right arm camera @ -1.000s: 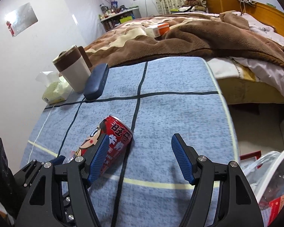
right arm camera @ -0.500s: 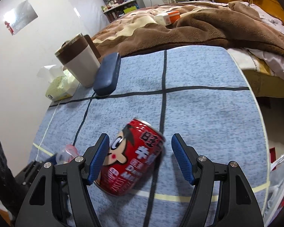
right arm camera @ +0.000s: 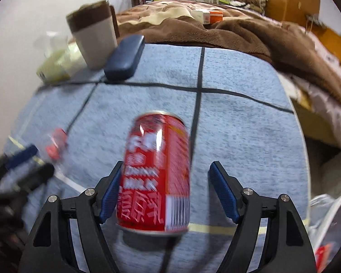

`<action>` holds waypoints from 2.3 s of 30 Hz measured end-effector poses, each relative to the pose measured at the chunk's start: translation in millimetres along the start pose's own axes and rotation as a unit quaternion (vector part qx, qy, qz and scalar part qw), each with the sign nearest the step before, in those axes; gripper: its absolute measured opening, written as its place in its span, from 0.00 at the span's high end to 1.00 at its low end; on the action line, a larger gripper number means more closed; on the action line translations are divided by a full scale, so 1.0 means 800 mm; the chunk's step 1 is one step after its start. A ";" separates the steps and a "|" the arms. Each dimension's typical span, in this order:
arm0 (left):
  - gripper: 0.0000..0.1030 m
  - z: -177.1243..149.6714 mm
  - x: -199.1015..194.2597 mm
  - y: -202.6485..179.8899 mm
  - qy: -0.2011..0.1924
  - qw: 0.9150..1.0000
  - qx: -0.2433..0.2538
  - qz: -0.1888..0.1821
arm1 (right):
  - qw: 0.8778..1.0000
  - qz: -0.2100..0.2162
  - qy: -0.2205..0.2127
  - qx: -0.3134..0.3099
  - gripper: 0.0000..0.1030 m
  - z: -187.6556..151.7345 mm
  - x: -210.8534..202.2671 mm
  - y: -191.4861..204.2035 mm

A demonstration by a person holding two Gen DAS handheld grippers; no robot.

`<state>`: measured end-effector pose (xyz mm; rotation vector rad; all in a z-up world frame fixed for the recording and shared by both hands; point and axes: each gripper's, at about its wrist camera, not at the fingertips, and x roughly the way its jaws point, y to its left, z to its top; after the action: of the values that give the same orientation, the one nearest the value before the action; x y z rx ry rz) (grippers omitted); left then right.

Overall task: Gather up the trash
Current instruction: 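Grasp the small red-lidded plastic cup with the left tool while the right tool grasps the red Drink Milk can, then carry the plastic cup and milk can over the wastebasket and open both tools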

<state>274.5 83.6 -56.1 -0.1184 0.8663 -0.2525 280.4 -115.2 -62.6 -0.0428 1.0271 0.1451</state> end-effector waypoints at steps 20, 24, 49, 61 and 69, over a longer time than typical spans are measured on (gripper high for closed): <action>0.51 0.009 0.029 -0.010 -0.001 0.998 -0.055 0.005 | 0.999 0.007 -0.032 -0.017 0.48 -0.016 -0.012 -0.005; 0.51 0.008 0.019 -0.018 -0.011 0.999 -0.042 0.010 | 0.999 0.015 -0.042 -0.012 0.48 -0.017 -0.018 -0.008; 0.51 -0.018 -0.093 -0.120 -0.089 0.995 0.048 -0.020 | 0.991 0.010 -0.124 0.048 0.48 -0.072 -0.139 -0.064; 0.51 -0.035 -0.125 -0.206 -0.114 0.985 0.109 -0.065 | 0.981 -0.032 -0.167 0.093 0.48 -0.124 -0.203 -0.119; 0.51 -0.043 -0.129 -0.267 -0.118 0.977 0.145 -0.101 | 0.973 -0.066 -0.177 0.133 0.48 -0.154 -0.228 -0.163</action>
<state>147.4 -94.8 41.6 0.0364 0.5731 -0.5420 101.3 -275.2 25.5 0.1528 0.6771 -0.1053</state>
